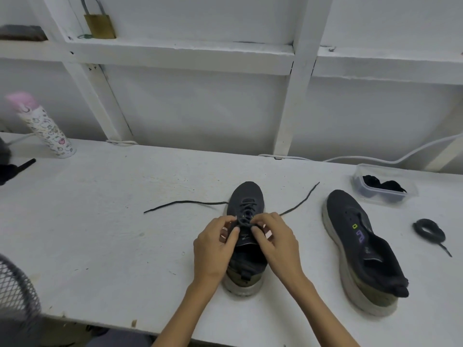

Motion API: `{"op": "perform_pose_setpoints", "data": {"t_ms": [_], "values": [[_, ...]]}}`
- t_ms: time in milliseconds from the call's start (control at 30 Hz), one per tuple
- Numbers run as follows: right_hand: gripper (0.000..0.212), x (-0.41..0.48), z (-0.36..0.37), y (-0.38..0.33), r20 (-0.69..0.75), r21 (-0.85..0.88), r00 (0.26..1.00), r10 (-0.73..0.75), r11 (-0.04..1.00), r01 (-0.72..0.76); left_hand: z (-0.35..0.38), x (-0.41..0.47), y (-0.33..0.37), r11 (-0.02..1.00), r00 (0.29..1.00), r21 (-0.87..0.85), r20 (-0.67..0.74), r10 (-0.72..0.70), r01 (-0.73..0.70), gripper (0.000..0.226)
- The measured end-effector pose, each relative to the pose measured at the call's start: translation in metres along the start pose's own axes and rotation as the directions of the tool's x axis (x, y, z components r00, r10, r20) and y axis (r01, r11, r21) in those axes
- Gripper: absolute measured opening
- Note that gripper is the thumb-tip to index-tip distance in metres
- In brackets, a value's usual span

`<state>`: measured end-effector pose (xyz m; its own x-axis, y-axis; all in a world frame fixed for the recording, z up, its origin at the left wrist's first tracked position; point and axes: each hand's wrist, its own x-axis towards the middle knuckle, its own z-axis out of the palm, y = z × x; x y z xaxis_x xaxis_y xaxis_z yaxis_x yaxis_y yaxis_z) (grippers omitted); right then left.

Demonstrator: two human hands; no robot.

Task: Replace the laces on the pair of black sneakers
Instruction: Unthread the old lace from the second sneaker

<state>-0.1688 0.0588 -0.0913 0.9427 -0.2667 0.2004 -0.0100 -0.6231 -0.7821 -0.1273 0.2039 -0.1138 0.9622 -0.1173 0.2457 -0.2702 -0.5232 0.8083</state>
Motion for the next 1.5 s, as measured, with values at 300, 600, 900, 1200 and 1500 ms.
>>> {"op": "perform_pose_setpoints", "data": {"t_ms": [300,600,900,1200,1500], "values": [[0.041,0.043,-0.044,-0.028,0.347,0.429,0.887,0.306,0.789,-0.440,-0.007,0.002,0.009,0.992,0.996,0.108,0.067,0.063,-0.070,0.022],[0.022,0.063,-0.076,-0.052,0.351,0.491,0.914,0.202,0.792,-0.363,-0.007,0.021,0.026,0.997,0.957,-0.079,0.289,0.006,0.018,0.011],[0.029,0.049,-0.097,-0.031,0.414,0.672,0.882,0.227,0.578,-0.464,-0.057,0.060,0.035,0.710,0.918,-0.584,0.295,-0.266,0.393,0.015],[0.019,0.059,-0.102,0.010,0.245,0.790,0.888,0.389,0.451,-0.416,-0.081,0.073,-0.004,0.443,0.813,-0.743,0.231,-0.534,0.502,0.017],[0.027,0.044,-0.059,0.026,-0.025,-0.241,0.961,0.276,0.931,-0.274,-0.027,0.004,-0.001,0.626,0.847,-0.576,0.283,-0.450,0.526,0.019]]}}
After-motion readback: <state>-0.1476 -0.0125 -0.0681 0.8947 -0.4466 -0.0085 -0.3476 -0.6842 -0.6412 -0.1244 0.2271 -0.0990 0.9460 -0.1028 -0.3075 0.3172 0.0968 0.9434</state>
